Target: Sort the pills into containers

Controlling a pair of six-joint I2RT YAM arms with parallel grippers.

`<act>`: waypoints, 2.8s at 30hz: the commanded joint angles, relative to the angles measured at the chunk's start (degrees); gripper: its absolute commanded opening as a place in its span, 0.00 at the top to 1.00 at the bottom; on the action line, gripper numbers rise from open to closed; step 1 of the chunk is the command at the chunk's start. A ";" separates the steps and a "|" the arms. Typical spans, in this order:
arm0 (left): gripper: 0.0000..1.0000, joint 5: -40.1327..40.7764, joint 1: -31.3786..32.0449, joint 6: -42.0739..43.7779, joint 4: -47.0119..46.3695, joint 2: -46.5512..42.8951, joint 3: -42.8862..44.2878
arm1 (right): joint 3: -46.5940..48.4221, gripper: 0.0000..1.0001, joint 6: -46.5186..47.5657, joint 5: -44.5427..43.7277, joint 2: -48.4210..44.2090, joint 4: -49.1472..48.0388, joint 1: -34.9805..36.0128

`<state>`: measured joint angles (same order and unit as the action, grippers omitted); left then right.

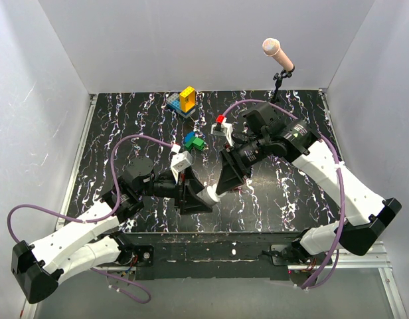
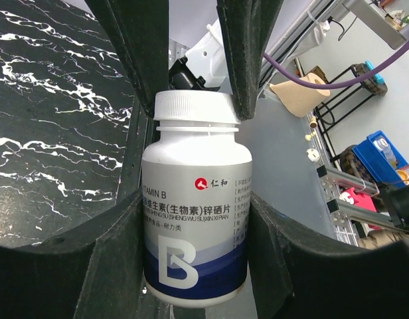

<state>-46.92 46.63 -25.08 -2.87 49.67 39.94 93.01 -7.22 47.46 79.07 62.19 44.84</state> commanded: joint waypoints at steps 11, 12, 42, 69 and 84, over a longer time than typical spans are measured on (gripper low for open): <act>1.00 3.50 0.57 1.17 -1.52 -1.33 2.24 | -0.99 0.47 -5.34 -6.33 -3.74 -8.57 1.21; 1.00 3.58 0.57 1.26 -1.35 -1.33 2.33 | -1.25 0.40 -5.78 -6.42 -4.09 -9.19 1.13; 1.00 21.43 0.83 -4.44 -19.69 -8.01 -3.47 | -19.00 0.02 -23.80 -16.89 -24.75 -49.34 -1.16; 1.00 16.42 1.00 -15.09 -40.63 0.78 -2.24 | -22.00 0.23 -29.08 -5.28 -18.86 -71.86 -1.69; 1.00 16.33 1.09 -15.26 -39.93 1.31 -1.18 | -23.31 0.40 -25.74 -5.01 -18.95 -68.52 -1.69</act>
<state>-30.50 47.46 -40.16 -42.06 51.24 36.38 70.22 -34.28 42.13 60.80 -5.34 43.24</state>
